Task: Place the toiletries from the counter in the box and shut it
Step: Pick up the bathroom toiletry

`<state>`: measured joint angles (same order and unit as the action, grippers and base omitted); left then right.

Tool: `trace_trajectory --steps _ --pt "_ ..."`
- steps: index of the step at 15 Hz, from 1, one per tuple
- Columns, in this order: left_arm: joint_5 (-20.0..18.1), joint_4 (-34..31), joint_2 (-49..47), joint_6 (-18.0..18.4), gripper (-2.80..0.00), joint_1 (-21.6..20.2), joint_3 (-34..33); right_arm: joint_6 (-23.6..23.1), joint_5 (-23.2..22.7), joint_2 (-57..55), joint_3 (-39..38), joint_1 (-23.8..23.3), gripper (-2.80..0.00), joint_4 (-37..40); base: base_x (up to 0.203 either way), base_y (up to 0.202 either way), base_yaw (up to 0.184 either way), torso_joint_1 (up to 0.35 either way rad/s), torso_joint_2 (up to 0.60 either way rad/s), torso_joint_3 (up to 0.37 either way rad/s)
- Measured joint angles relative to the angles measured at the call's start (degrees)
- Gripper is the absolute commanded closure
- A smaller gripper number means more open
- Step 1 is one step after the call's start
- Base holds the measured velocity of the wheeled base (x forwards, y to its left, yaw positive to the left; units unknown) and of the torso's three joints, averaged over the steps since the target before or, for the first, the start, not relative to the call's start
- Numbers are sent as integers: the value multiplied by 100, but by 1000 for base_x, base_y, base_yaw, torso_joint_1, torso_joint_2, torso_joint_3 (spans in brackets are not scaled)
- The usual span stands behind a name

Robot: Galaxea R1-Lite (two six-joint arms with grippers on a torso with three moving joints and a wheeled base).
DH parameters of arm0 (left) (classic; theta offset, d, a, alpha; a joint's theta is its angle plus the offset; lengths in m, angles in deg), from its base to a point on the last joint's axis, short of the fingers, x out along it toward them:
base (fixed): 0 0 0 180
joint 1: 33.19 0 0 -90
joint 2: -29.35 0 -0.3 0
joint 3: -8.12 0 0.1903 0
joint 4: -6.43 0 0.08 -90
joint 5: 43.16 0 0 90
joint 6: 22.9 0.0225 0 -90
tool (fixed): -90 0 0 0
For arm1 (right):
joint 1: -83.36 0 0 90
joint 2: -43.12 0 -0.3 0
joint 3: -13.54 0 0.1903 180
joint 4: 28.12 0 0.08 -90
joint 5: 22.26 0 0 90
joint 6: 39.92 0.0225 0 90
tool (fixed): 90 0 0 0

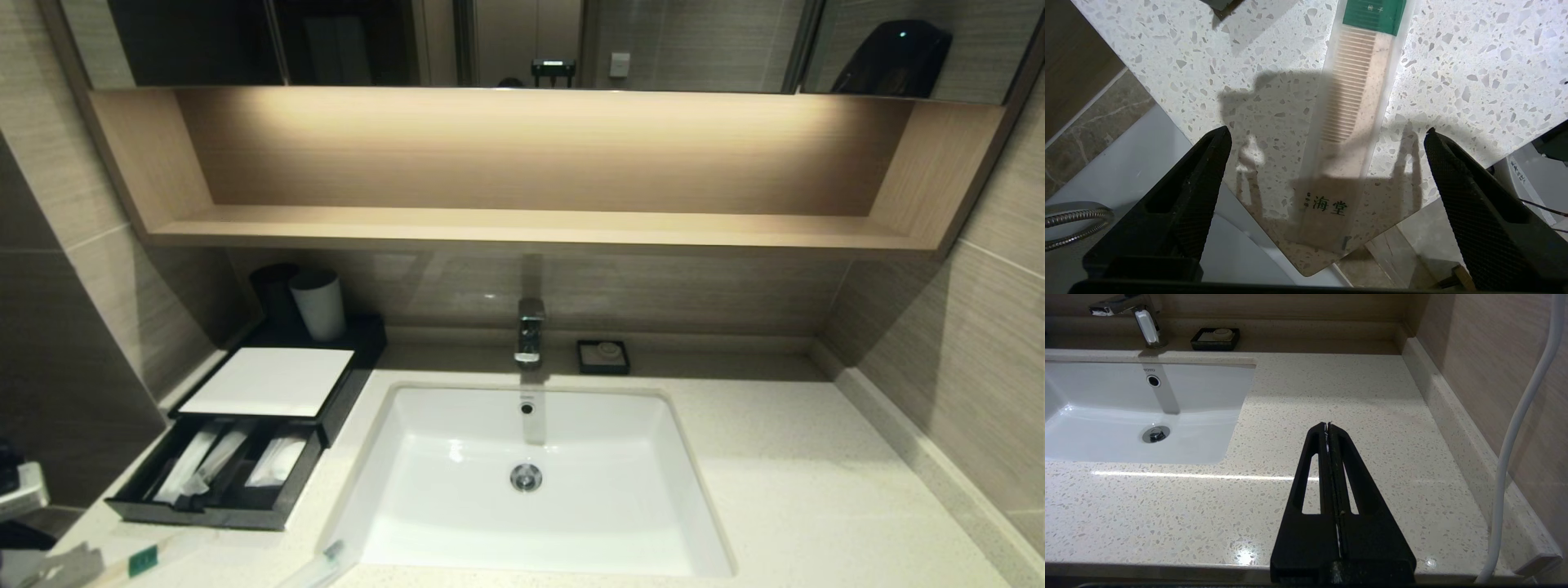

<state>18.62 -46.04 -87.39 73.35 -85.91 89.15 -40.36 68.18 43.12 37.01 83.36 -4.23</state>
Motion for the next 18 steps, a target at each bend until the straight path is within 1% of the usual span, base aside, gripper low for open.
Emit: trace_trajectory --steps 10,18 --pt "0 11 -189 5 -280 -57 91 3 0 0 0 0 0 0 0 0 0 0 0 0" --pt "9 9 -326 85 -280 -111 149 2 -2 0 0 0 0 0 0 0 0 0 0 0"
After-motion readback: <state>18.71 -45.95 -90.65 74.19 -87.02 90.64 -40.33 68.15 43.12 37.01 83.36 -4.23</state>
